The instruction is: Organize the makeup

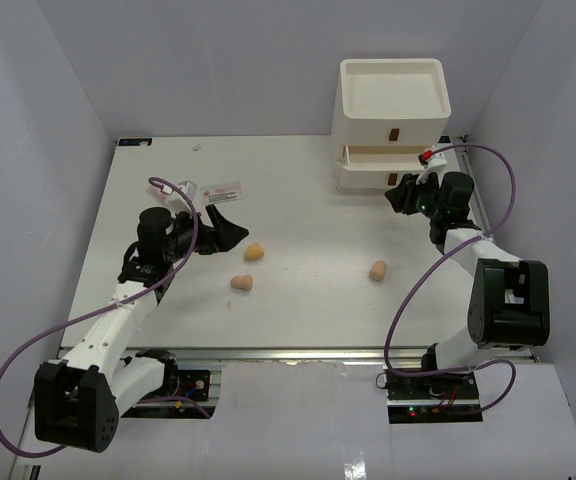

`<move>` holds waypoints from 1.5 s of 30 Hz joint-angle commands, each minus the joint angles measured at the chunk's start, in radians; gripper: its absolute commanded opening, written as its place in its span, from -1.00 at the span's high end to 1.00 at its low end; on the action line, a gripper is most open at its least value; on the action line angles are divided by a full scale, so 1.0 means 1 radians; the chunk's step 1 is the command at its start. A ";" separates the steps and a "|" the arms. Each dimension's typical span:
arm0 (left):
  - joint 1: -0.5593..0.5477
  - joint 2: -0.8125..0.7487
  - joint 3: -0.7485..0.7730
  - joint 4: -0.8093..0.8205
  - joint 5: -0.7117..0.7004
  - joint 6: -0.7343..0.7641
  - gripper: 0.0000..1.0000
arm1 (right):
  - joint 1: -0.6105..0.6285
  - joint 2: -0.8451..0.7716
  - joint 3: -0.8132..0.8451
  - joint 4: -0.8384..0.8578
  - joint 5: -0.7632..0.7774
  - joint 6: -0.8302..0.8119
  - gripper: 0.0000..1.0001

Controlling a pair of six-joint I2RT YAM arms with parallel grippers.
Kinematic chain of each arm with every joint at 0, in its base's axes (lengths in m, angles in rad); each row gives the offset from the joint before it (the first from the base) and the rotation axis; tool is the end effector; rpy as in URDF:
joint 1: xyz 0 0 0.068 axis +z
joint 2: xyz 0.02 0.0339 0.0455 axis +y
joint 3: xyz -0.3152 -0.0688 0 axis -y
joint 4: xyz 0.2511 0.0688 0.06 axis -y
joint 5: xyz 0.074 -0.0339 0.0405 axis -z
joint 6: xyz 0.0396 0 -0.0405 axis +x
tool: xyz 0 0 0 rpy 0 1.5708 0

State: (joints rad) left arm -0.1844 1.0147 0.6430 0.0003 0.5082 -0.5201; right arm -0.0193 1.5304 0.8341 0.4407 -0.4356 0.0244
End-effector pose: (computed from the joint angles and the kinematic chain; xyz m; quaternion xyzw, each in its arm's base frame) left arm 0.2034 -0.0575 0.3065 0.0064 0.8115 -0.3832 0.4411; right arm 0.3450 0.0101 0.2856 -0.1152 0.7755 0.1725 0.5963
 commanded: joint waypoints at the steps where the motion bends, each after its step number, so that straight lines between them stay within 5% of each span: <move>1: 0.007 -0.043 -0.015 0.014 0.021 0.002 -0.96 | -0.004 -0.064 0.019 -0.094 -0.035 -0.052 -0.11; 6: 0.006 -0.055 -0.017 0.022 0.037 -0.004 -0.96 | -0.010 -0.168 0.013 -0.226 -0.114 -0.170 -0.24; 10: 0.007 -0.063 -0.020 0.027 0.050 -0.006 -0.96 | -0.016 -0.223 0.045 -0.498 -0.322 -0.453 -0.29; 13: 0.007 -0.071 -0.025 0.034 0.068 -0.009 -0.96 | -0.016 -0.232 0.126 -0.931 -0.624 -0.947 -0.43; 16: 0.005 -0.067 -0.026 0.038 0.079 -0.013 -0.96 | -0.009 -0.179 0.169 -1.334 -0.643 -1.457 -0.54; 19: 0.006 -0.065 -0.028 0.042 0.087 -0.017 -0.96 | 0.000 -0.099 0.212 -1.510 -0.527 -1.714 -0.44; 45: 0.006 -0.052 -0.028 0.040 0.076 -0.015 -0.96 | 0.202 0.016 0.079 -1.057 -0.024 -1.376 -0.09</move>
State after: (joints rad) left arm -0.1844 0.9726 0.6167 0.0296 0.5694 -0.5392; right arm 0.1673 1.5361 0.9300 -0.7102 -0.5558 -1.4210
